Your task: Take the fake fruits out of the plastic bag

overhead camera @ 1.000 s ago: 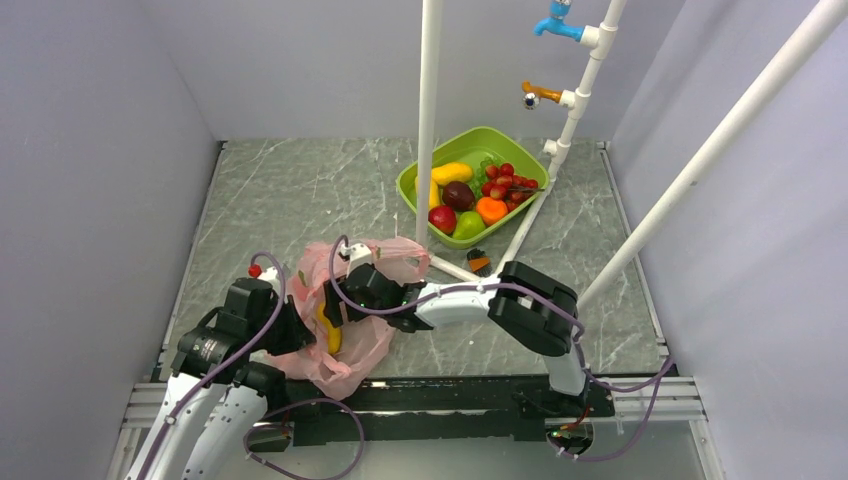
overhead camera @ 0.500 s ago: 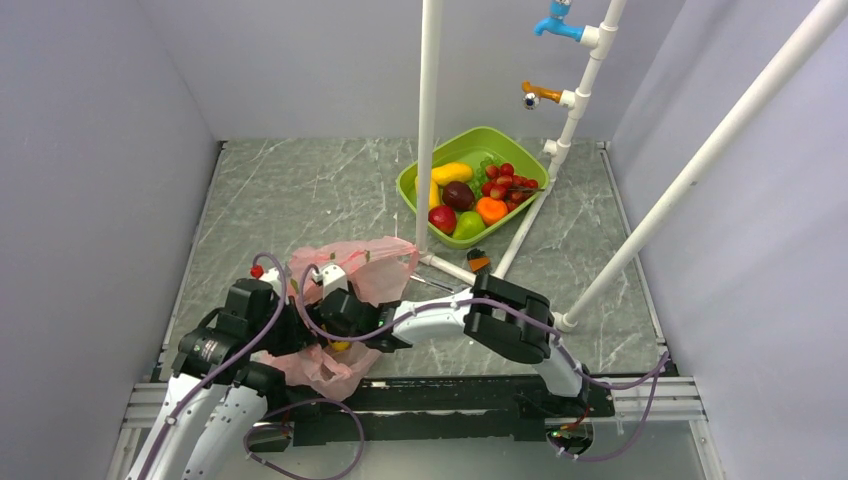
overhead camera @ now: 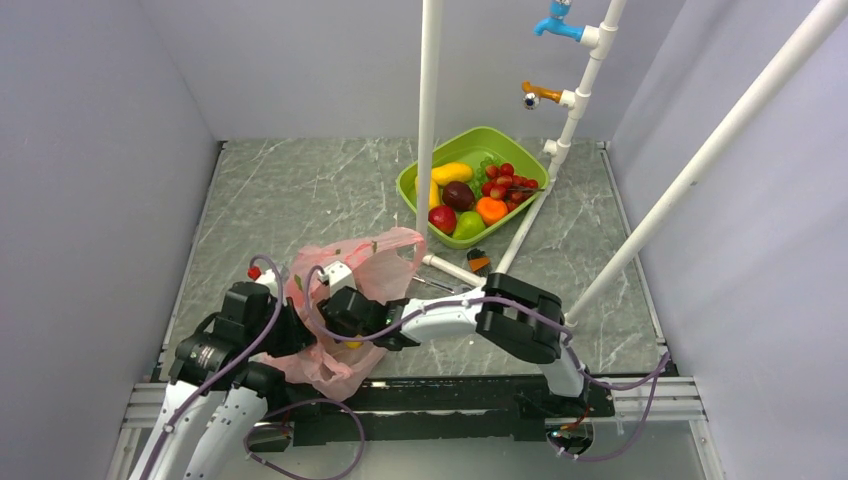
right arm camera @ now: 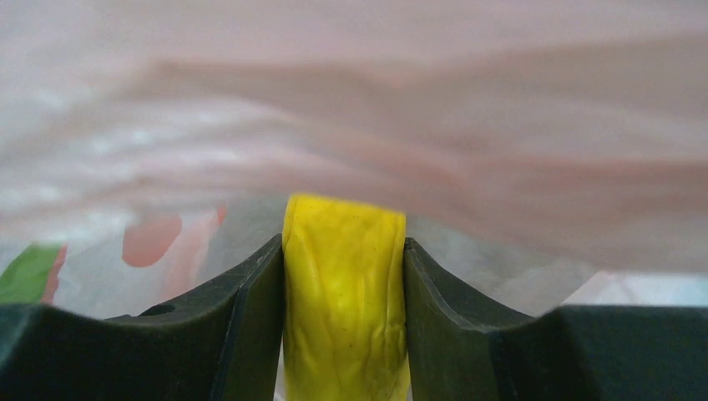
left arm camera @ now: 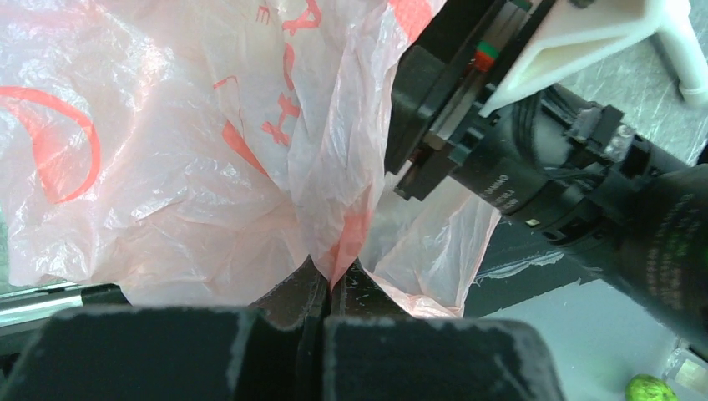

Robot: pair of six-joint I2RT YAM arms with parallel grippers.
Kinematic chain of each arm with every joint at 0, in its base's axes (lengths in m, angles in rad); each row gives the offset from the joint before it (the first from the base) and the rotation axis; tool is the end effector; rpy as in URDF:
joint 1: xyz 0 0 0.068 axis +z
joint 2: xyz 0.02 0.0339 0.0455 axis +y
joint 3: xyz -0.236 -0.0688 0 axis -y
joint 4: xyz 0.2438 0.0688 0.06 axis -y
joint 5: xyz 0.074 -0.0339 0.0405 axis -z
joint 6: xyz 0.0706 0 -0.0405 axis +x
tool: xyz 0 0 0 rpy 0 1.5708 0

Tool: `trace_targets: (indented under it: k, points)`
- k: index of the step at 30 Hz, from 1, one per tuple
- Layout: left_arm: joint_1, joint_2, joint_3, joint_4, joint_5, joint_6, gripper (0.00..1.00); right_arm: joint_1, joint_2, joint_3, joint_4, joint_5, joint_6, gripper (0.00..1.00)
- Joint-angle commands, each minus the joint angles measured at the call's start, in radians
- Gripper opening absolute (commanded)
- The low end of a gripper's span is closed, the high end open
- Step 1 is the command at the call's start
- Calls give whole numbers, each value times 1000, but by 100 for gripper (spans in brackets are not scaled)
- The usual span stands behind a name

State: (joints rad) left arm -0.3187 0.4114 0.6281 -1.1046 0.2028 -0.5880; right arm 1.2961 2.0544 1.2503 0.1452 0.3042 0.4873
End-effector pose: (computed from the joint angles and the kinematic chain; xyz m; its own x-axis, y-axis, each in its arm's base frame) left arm 0.1088 -0.0509 0.2078 -0.8502 -0.2916 -0.4384 -0.0528 0.8757 -0.4800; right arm 0.1435 0.4311 0.1019 -0.5467 -0.2928 -0.7845 -0.6769 0.7060 0.2082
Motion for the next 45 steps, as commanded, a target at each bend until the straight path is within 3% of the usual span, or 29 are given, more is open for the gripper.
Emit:
trace_targets:
  k: [1,7,16,24,28,35,40,43,45]
  points:
    - [5,-47,8,17,-28,-13,0,-27,-128,-21,-19,-25,-41,12]
    - [6,-82,14,18,-45,-40,0,-74,-246,-88,-31,-90,-28,0]
    - [6,38,72,165,-41,-3,0,-125,-362,-81,-55,-274,30,0]
    - [7,286,237,236,-195,167,0,-150,-590,-93,-225,-141,-40,0]
    - [17,422,339,249,-394,259,0,-195,-770,-190,-298,-36,-68,0]
    - [205,533,394,400,-455,363,0,-329,-1079,-385,-444,105,-61,0]
    - [305,588,416,554,-498,398,0,-417,-1169,-459,-481,97,-52,0]
    - [361,624,426,667,-451,413,0,-439,-1159,-454,-487,96,-59,0]
    - [394,643,415,777,-326,443,0,-448,-1143,-442,-484,96,-73,0]
